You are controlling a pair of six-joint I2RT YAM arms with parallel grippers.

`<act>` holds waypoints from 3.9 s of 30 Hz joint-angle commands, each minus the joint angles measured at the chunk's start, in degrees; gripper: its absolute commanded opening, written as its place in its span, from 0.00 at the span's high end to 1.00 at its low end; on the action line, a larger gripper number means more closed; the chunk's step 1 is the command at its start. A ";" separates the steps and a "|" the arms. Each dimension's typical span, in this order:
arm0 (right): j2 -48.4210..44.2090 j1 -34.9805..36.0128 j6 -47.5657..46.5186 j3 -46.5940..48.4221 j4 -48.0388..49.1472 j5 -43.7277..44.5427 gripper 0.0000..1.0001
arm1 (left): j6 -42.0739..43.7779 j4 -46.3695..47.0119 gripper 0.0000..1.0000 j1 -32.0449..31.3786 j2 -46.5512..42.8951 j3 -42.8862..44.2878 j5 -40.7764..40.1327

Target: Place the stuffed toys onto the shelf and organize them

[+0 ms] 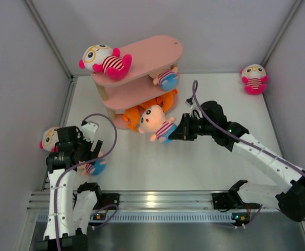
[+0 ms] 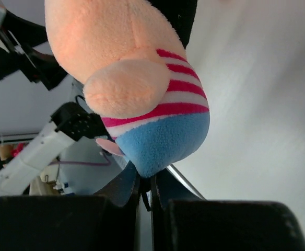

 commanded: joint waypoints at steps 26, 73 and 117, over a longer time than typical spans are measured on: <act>38.00 3.06 20.83 35.89 25.04 9.36 1.00 | 2.49 2.56 0.05 -0.15 -4.34 0.48 -0.85; 27.46 0.16 13.10 27.64 26.63 11.12 0.36 | 20.06 -1.04 0.09 21.83 23.87 1.45 9.68; 30.09 36.53 -105.39 30.38 -3.82 -2.51 0.25 | 15.23 -16.07 1.00 5.22 19.13 13.40 31.23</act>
